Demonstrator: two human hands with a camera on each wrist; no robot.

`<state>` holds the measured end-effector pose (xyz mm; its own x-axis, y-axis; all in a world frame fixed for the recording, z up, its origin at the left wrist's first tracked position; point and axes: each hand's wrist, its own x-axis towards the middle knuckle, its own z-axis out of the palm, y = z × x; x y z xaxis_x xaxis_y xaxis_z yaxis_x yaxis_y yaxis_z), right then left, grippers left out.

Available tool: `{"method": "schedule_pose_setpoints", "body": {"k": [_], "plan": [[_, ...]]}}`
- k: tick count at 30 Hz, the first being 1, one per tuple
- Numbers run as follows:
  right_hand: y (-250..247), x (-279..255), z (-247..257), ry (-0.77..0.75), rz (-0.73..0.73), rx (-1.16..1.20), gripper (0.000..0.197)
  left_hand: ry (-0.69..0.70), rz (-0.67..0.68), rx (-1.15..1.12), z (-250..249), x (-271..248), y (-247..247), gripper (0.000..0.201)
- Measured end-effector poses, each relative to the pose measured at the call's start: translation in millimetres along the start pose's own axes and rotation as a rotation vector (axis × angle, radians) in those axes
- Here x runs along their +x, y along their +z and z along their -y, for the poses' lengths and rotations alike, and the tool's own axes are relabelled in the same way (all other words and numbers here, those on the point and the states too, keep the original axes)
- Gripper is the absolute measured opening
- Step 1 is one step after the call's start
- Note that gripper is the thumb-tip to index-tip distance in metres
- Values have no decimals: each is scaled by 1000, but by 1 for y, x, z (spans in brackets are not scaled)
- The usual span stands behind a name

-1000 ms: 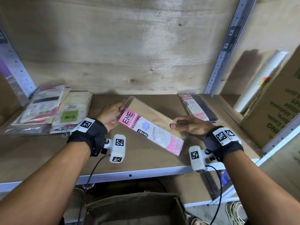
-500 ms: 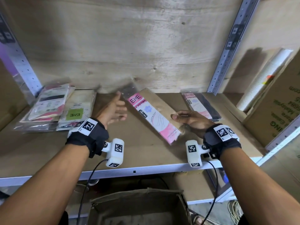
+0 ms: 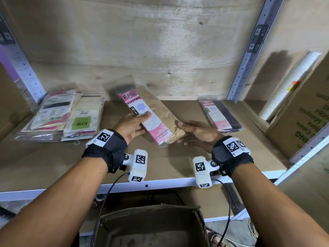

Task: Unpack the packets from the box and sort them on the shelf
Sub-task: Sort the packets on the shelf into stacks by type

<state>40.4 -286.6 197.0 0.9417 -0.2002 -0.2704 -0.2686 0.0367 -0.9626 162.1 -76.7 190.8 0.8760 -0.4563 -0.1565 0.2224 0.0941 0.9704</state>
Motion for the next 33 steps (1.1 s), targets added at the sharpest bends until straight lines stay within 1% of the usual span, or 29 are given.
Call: {"method": "schedule_pose_setpoints", "body": {"k": [2, 7, 8, 11, 12, 14, 16, 19, 21, 22, 23, 25, 26, 28, 30, 31, 33], "plan": [[-6, 0, -4, 25, 1, 20, 43, 29, -48, -22, -1, 3, -4, 8], [-10, 3, -8, 66, 88, 85, 46, 71, -97, -39, 1, 5, -4, 6], [-9, 5, -9, 71, 94, 106, 41, 70, -99, -49, 2, 5, -3, 5], [-7, 7, -9, 77, 98, 186, 14, 67, -86, -77, 2, 5, 0, 4], [-6, 7, -10, 77, 103, 209, 11, 64, -77, -85, 2, 5, 1, 4], [-5, 8, -10, 80, 125, 255, 18, 57, -60, -100, 3, 5, 1, 4], [-4, 9, -9, 78, 157, 284, 31, 52, -57, -108, 3, 5, 0, 4], [-3, 8, -8, 68, 210, 308, 38, 21, -47, -111, 4, 4, 1, 4], [0, 9, -9, 68, 221, 350, 47, -29, 8, -116, 4, 2, 5, 9], [2, 10, -10, 74, 211, 372, 52, -49, 57, -126, 4, 0, 8, 15], [5, 11, -10, 82, 198, 388, 52, -56, 112, -134, 4, -3, 12, 21], [10, 12, -12, 93, 182, 408, 40, -39, 187, -144, 7, -8, 20, 30], [12, 13, -13, 96, 176, 416, 34, -20, 190, -144, 9, -9, 23, 31], [13, 15, -14, 86, 168, 424, 24, 22, 147, -136, 13, -11, 29, 36], [12, 15, -15, 66, 155, 418, 15, 44, 104, -119, 14, -11, 31, 47], [12, 16, -15, 60, 142, 416, 13, 51, 90, -111, 14, -10, 32, 53], [10, 16, -16, 59, 105, 424, 17, 61, 66, -108, 14, -9, 31, 60]]}}
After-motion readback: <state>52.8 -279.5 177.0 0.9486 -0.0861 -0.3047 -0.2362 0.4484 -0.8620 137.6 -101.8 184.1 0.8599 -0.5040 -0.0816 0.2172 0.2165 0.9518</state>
